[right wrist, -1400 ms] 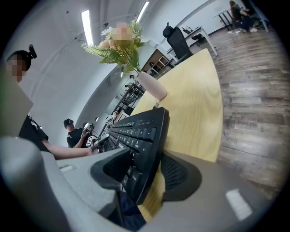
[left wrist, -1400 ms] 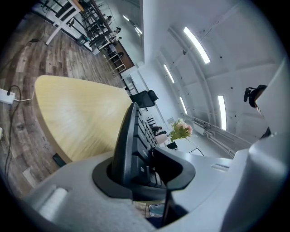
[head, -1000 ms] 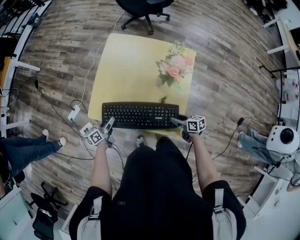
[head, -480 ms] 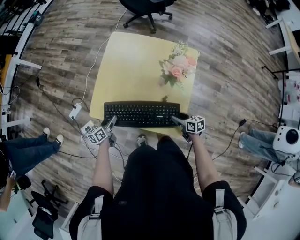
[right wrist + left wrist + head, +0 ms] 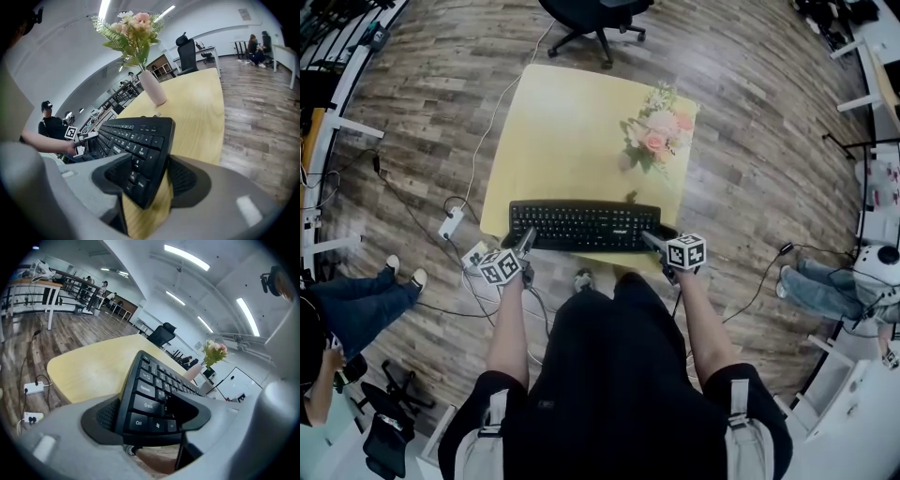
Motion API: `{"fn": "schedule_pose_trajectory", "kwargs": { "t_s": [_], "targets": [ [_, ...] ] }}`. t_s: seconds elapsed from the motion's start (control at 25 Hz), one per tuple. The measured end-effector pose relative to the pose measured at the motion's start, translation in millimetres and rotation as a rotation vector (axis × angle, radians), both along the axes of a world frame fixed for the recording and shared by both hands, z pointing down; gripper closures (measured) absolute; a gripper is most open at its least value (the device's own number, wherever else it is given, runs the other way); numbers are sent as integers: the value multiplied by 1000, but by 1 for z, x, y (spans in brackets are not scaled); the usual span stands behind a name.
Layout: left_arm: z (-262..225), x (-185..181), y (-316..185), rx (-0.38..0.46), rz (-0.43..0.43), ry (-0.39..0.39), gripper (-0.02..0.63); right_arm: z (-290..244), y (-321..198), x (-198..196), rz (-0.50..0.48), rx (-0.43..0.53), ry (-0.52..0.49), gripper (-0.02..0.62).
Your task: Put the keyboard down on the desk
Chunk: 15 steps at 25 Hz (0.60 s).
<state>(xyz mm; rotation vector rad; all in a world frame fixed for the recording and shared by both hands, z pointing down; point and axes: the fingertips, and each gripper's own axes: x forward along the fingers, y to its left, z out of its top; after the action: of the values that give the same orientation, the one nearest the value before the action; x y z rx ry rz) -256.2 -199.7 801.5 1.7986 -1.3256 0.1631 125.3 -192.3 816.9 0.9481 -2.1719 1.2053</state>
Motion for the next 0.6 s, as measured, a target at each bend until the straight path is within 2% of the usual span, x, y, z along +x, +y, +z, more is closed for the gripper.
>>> {"fn": "schedule_pose_trajectory", "kwargs": {
  "t_s": [0.2, 0.36, 0.6],
  "targets": [
    [2, -2, -1, -9, 8, -125, 278, 2, 2, 3, 11, 25, 59, 342],
    [9, -4, 2, -35, 55, -260, 267, -1, 1, 2, 10, 56, 92, 341],
    [10, -2, 1, -44, 63, -272, 267, -3, 0, 3, 7, 75, 110, 340]
  ]
}}
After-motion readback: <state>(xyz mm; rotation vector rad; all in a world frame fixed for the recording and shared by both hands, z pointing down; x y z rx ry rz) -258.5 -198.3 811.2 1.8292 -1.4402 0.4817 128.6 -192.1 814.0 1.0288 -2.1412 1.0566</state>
